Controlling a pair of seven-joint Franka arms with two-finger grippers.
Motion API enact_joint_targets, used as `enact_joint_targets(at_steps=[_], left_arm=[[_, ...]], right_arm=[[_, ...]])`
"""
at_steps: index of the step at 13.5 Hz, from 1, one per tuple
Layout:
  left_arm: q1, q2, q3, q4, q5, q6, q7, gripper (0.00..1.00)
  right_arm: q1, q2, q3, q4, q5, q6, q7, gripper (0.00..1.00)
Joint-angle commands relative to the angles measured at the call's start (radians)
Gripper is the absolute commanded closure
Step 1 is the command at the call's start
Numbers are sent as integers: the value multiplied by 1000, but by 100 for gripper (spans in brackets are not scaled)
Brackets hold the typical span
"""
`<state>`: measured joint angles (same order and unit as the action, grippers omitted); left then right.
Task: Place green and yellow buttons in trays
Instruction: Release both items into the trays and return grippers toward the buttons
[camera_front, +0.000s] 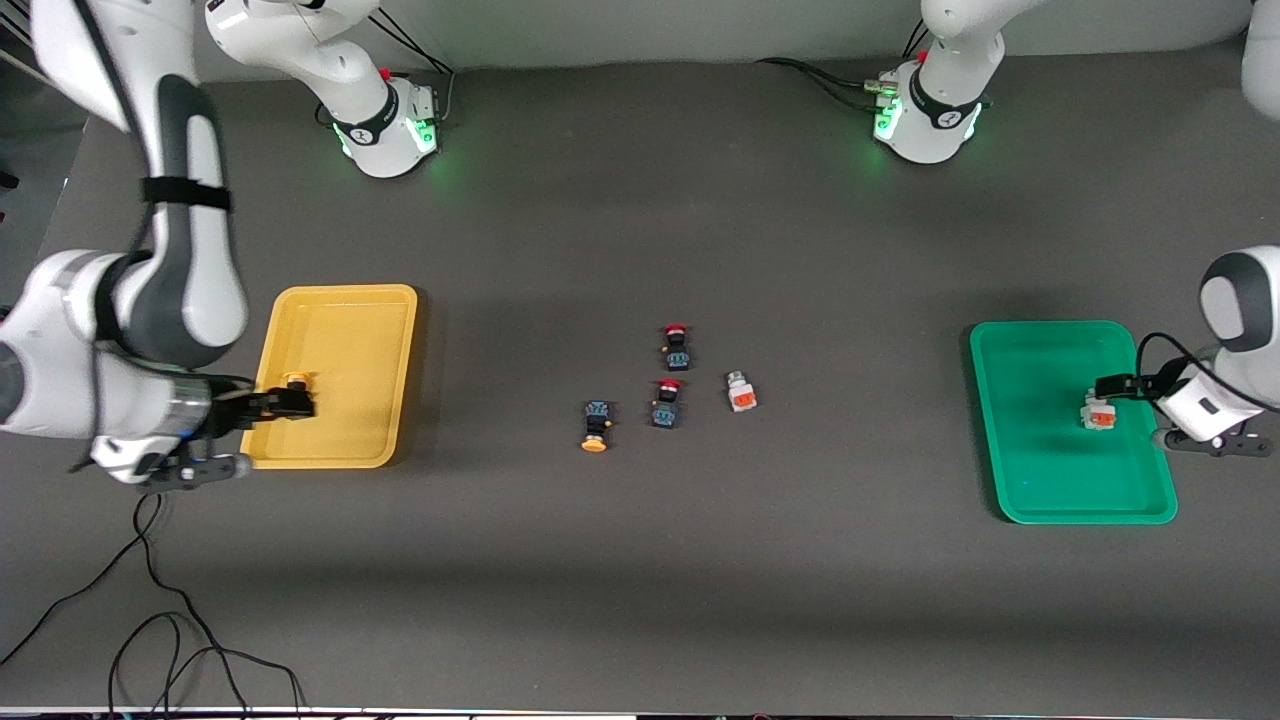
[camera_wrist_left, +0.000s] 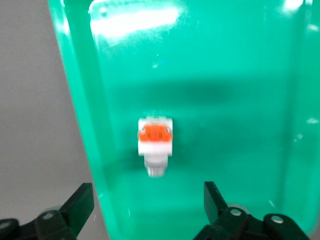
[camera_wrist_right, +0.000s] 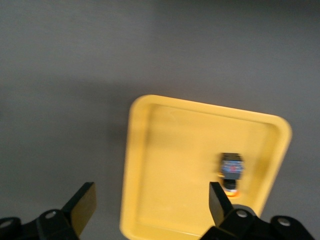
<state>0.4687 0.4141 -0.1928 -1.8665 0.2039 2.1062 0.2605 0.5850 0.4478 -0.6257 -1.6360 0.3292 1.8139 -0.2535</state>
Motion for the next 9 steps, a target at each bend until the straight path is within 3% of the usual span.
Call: enact_joint_targets(at_steps=[1,5,9], left_arm=[[-10,-106,-46,62,-11,-197,-3,6],[-31,-106,-141,301,-92,-544,-160,5],[-184,-106,-149,346,-216,-586,-471,4]], right_arm=[[136,34,-3,53,-3,1,225,0],[323,116,9,117,57,106,575,0],[355,186,95,174,117,182,785,0]])
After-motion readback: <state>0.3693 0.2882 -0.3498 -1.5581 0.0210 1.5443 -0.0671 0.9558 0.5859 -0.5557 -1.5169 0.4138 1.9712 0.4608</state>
